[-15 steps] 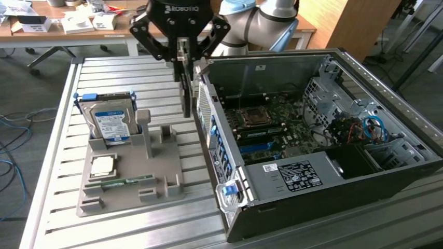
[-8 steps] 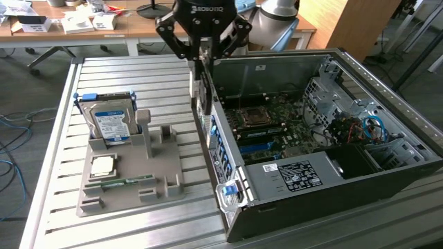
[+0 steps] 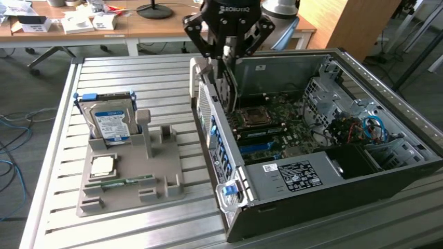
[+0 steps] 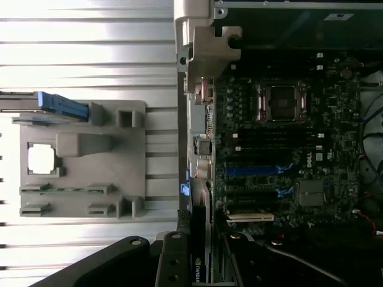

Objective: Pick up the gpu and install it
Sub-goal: 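Pick up the gpu and move the gpu toward the slot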

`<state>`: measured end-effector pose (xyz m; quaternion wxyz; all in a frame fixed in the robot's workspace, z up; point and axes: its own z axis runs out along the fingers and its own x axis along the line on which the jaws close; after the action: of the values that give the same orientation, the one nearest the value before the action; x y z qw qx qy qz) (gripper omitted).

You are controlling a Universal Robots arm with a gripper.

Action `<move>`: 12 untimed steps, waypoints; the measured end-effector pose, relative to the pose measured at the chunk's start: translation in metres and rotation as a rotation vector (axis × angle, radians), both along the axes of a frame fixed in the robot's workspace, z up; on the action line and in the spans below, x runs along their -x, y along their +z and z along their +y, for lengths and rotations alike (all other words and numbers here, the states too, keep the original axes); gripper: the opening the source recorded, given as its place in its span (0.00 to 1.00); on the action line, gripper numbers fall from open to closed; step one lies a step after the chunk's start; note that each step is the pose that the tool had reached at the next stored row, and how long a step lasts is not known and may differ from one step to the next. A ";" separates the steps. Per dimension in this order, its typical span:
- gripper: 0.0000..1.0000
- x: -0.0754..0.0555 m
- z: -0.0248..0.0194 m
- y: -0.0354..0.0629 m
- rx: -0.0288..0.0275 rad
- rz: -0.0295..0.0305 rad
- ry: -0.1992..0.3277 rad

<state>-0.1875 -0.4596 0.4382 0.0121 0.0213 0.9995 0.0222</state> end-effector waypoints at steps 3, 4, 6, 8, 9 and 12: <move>0.26 -0.014 0.0000 -0.0001 -0.0001 0.0000 0.000; 0.26 -0.018 0.0000 0.0000 -0.0001 0.0002 0.000; 0.26 -0.027 0.0000 0.0000 -0.0001 0.0004 0.000; 0.26 -0.036 0.0000 0.0000 0.0000 0.0007 0.000; 0.26 -0.041 0.0000 0.0000 0.0000 0.0008 0.000; 0.26 -0.083 0.0000 0.0000 0.0000 0.0022 0.000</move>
<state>-0.1049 -0.4596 0.4382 0.0110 0.0213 0.9995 0.0222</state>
